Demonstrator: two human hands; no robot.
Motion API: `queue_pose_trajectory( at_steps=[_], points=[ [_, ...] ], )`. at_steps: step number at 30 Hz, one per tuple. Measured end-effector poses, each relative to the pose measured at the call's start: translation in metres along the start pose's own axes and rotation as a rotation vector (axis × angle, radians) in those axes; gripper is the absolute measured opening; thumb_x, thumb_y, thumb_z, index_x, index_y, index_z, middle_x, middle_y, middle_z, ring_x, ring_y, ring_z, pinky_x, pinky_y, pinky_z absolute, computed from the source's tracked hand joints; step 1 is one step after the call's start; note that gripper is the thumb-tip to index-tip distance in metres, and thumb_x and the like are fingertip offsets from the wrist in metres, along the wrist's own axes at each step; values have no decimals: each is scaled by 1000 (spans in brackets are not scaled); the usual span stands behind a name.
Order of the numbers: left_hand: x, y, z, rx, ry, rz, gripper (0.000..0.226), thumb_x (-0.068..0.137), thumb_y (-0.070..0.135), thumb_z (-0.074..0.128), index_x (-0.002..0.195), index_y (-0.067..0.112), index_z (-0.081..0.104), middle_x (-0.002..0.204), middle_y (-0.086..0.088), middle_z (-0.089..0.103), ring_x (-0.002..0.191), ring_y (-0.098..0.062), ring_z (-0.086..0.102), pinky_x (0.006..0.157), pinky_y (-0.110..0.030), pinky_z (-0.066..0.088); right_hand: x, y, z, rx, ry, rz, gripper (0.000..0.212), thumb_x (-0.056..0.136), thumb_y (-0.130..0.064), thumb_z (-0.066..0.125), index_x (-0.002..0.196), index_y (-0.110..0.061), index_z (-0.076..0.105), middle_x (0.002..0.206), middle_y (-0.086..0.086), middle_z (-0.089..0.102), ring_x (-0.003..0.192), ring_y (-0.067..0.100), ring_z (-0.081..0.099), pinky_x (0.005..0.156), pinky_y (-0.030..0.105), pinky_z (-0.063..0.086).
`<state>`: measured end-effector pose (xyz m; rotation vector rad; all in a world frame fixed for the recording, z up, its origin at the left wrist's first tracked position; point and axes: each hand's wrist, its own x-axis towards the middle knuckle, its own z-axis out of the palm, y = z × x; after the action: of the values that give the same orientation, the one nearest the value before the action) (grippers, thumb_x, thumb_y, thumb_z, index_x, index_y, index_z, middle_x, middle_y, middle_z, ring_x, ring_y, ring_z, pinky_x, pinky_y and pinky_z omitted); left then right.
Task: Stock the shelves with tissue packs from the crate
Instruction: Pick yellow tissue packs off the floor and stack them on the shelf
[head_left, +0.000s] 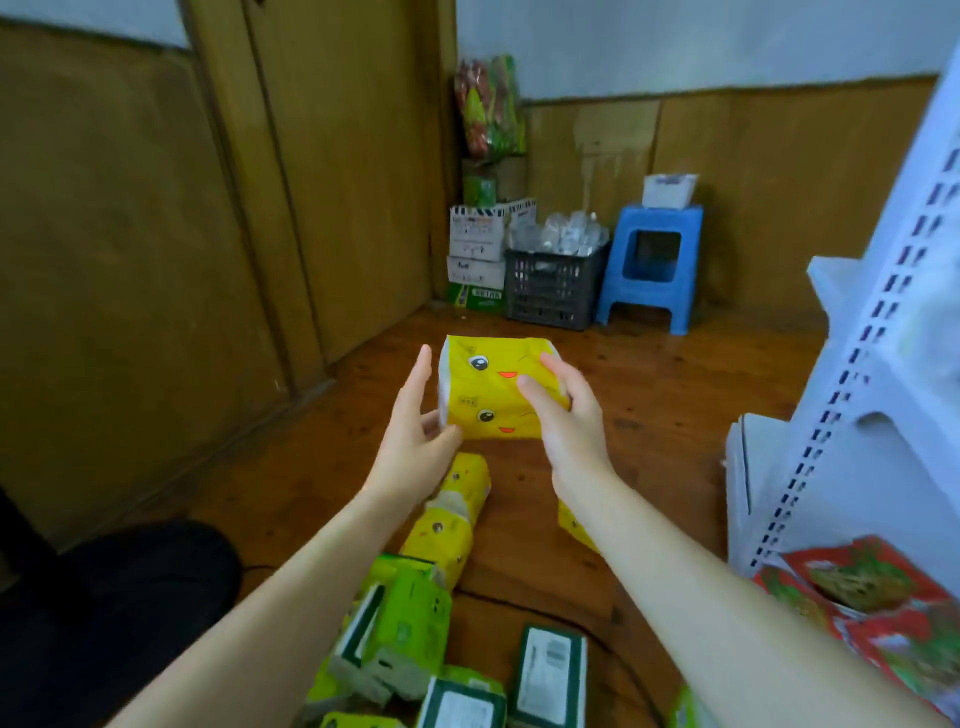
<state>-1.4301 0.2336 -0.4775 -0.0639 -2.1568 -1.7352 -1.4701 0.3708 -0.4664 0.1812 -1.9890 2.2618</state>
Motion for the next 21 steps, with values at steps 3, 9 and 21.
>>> queue_pose_trajectory(
  at_steps=[3,9,21],
  points=[
    [14,70,-12,-211,-52,-56,46,99,12,34,127,47,42,107,25,60,90,0,63,75,-20,54,-6,-66,1,-94,-44,-134,39,87,-25,62,125,-28,53,127,-10,44,112,-1,34,95,23,33],
    [41,180,-2,-338,-95,-48,35,100,37,36,134,37,42,121,4,60,92,-14,63,75,-34,50,-18,-177,-17,-183,22,-261,39,89,-29,60,127,-29,50,125,-9,40,109,0,32,90,22,32],
    [57,302,118,-419,-370,60,43,98,34,41,141,30,37,129,-3,56,80,-16,65,71,-33,52,-33,-298,-144,-281,329,-407,36,86,-27,64,121,-25,55,133,-2,48,113,5,44,92,25,40]
  ],
)
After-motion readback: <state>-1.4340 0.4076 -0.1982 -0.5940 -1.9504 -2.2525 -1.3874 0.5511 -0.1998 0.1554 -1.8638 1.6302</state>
